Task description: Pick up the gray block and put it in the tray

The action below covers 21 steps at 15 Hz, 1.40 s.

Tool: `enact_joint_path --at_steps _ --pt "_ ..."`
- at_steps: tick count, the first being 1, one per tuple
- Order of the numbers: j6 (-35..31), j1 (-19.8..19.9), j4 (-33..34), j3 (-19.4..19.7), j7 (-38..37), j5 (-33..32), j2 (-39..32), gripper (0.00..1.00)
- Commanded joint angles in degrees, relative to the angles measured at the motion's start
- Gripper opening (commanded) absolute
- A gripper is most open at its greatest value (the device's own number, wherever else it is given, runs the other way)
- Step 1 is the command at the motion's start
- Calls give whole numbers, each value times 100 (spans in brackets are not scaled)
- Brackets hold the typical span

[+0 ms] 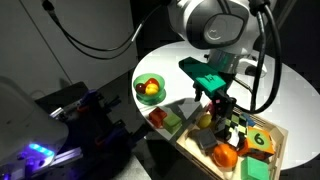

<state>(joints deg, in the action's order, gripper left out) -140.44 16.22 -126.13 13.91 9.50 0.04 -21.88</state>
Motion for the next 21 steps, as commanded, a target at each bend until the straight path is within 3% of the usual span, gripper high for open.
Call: enact_joint_path --at_steps 1,9,21 --pt "-97 3 -351 -177 82 54 428 100" --pt "-547 -278 -937 -481 156 -23 918 100" --pt "-1075 -1082 -1843 -827 -360 -233 1527 100"
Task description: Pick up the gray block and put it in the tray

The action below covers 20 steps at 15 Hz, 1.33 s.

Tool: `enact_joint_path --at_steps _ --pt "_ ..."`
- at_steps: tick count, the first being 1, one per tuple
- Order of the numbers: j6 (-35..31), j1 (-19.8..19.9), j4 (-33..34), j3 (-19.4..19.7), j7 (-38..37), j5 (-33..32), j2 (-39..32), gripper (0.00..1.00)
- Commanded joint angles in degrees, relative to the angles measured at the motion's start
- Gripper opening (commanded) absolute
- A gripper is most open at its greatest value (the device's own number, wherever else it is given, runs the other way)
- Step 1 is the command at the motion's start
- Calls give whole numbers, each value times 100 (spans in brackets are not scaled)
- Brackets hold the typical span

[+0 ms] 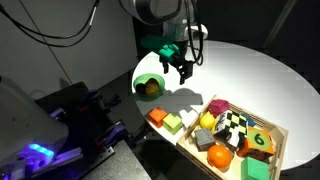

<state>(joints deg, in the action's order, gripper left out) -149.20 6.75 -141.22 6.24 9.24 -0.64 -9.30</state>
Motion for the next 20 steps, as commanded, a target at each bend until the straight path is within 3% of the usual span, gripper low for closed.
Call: enact_joint_path --at_steps 1,9,20 --pt "-241 -219 -413 -71 -519 -231 291 100" --pt "189 -773 -850 -139 -2054 -1105 582 100" --pt "779 -767 -1491 -506 -1773 -781 1832 100"
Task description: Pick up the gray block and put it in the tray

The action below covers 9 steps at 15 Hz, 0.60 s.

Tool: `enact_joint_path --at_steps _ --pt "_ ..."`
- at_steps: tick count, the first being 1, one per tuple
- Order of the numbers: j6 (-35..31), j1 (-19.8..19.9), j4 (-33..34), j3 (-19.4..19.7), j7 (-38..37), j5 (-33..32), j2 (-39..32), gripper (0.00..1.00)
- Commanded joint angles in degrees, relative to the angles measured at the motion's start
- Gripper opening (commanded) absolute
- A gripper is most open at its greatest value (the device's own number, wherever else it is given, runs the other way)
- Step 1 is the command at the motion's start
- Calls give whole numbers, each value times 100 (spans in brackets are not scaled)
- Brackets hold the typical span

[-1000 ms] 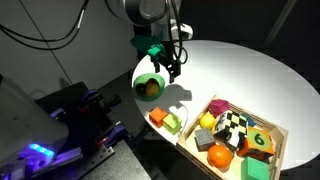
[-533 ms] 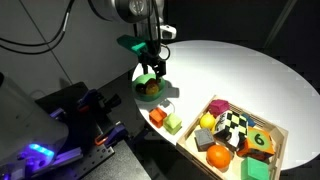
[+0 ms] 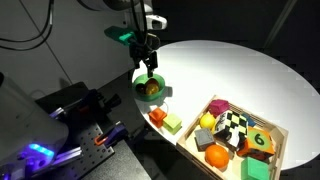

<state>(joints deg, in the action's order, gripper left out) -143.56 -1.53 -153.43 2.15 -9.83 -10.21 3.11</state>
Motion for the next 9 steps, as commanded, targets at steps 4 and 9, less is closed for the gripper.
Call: enact_joint_path --at_steps 4,9 --pt "336 59 -437 -127 292 417 1105 100" --pt "469 72 -546 -114 454 629 1567 100"
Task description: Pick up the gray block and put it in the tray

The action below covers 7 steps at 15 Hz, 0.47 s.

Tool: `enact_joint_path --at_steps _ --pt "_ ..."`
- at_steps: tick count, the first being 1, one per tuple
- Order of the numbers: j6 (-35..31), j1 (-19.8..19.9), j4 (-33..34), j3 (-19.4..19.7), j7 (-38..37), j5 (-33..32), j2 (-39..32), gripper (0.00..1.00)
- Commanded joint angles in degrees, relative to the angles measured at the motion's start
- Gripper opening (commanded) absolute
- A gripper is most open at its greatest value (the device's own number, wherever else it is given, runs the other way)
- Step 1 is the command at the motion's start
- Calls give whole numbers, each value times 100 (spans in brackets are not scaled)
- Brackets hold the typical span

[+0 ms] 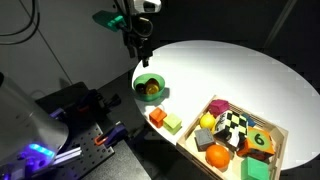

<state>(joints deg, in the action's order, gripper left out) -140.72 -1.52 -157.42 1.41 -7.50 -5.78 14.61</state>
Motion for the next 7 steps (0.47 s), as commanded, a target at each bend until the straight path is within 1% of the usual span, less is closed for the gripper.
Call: enact_joint_path --at_steps 1,2,3,7 --pt "226 75 -154 -37 232 203 473 100" --pt "270 86 -153 -42 221 194 513 100" --pt "134 109 -44 -111 73 108 237 100" --pt "141 110 -46 -131 72 107 222 100"
